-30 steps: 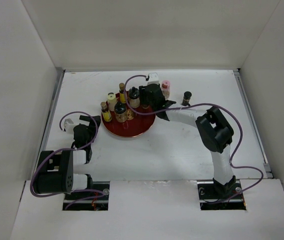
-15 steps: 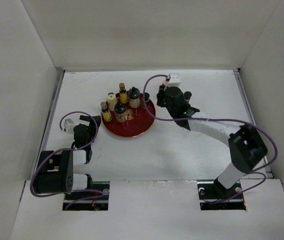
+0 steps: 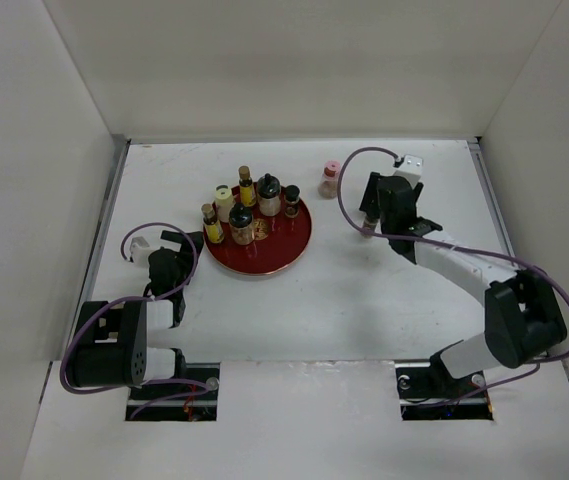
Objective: Organize the condiment bottles
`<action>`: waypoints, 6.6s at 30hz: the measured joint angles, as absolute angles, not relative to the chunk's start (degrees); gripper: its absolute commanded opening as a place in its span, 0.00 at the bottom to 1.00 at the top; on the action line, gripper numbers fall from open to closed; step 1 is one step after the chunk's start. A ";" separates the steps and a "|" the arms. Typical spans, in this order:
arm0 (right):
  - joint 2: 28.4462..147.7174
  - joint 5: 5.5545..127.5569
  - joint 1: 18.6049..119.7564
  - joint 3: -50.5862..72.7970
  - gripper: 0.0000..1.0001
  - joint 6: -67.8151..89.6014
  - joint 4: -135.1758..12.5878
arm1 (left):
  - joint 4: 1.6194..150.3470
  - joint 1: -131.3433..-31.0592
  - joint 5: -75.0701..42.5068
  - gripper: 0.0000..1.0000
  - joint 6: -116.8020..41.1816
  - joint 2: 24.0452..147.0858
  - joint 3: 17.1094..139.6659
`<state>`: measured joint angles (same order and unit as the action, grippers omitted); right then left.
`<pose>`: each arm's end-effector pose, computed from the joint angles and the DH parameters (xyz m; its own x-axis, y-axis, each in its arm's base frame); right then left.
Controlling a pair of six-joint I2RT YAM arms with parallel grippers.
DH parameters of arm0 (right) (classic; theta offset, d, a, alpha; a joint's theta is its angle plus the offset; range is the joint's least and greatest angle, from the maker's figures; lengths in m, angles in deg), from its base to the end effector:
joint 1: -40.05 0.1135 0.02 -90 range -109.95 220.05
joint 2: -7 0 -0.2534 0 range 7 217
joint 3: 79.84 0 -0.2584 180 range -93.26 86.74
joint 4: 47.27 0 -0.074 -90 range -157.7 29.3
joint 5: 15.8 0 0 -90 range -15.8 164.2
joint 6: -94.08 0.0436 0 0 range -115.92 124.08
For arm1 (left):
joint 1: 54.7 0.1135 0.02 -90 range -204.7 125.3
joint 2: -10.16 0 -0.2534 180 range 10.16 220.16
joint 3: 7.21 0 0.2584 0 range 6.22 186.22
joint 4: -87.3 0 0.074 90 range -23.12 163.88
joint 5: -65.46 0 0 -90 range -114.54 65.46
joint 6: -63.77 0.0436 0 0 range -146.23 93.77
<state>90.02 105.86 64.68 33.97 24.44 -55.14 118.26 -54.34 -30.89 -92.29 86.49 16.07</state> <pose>0.3163 0.1198 0.2438 -0.3287 0.1751 -0.9281 0.2060 0.9723 0.1105 0.2241 0.0062 0.1091 -0.0532 -0.9087 -0.4140 -0.3878 0.4009 -0.8300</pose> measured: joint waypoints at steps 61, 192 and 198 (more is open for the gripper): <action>120.93 96.68 88.74 7.21 0.39 20.33 -52.49 | 118.28 -54.32 -30.50 1.00 -92.31 86.54 16.07; 96.04 96.76 94.51 22.03 0.27 14.82 -45.69 | 116.99 -51.85 -33.14 1.00 -93.52 81.31 13.07; 101.06 96.35 76.35 18.97 0.53 17.18 -45.37 | 116.99 -51.85 -33.10 1.00 -93.52 81.31 13.07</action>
<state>101.06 96.35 76.35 18.97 17.18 -45.37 116.99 -51.85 -33.10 -93.52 81.31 13.07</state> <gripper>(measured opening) 0.420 0.997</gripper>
